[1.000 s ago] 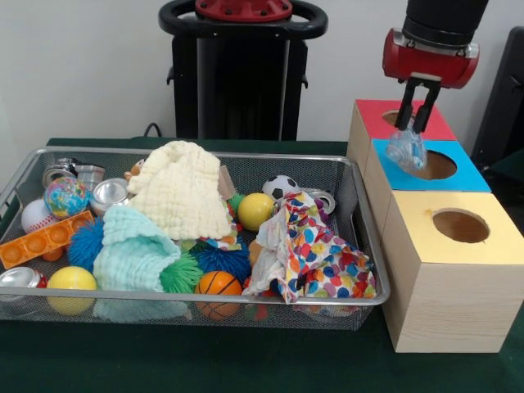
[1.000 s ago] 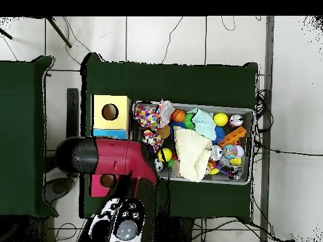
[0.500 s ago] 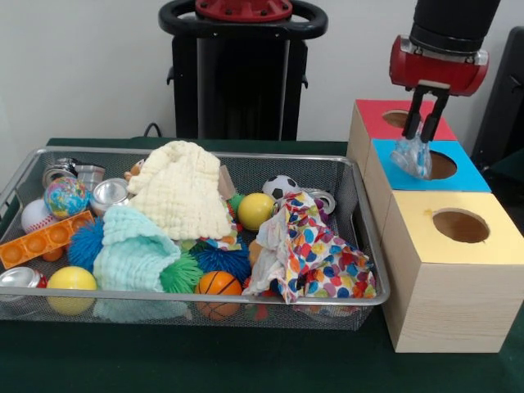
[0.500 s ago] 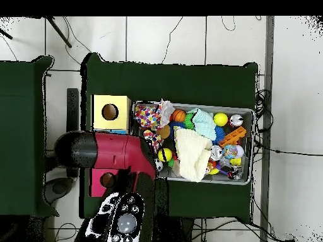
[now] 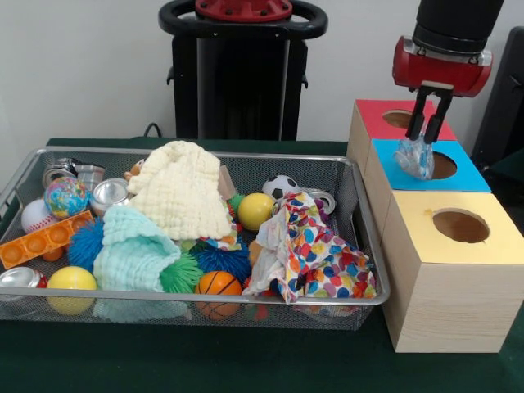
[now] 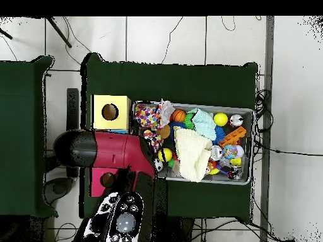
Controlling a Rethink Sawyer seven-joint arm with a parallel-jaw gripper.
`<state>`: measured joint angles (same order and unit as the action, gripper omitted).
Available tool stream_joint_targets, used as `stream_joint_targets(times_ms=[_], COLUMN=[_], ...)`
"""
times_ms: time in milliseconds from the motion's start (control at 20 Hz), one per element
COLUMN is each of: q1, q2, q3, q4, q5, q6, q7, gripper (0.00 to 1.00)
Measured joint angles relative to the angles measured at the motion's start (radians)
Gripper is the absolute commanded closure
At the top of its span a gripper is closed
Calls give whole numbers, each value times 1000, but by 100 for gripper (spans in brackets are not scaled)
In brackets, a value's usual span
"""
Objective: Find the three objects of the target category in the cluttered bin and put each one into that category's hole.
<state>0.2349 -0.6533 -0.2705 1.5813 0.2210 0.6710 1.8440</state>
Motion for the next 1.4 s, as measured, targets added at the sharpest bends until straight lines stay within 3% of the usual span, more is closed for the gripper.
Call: stream_joint_targets(times_ms=[1100, 1150, 1400], q1=[43, 43, 43], q2=[-8, -8, -8], q3=[0, 0, 0], q4=[107, 109, 122], q5=[36, 37, 39], q6=[-119, -123, -124], q7=[0, 0, 0], gripper=[100, 0, 0])
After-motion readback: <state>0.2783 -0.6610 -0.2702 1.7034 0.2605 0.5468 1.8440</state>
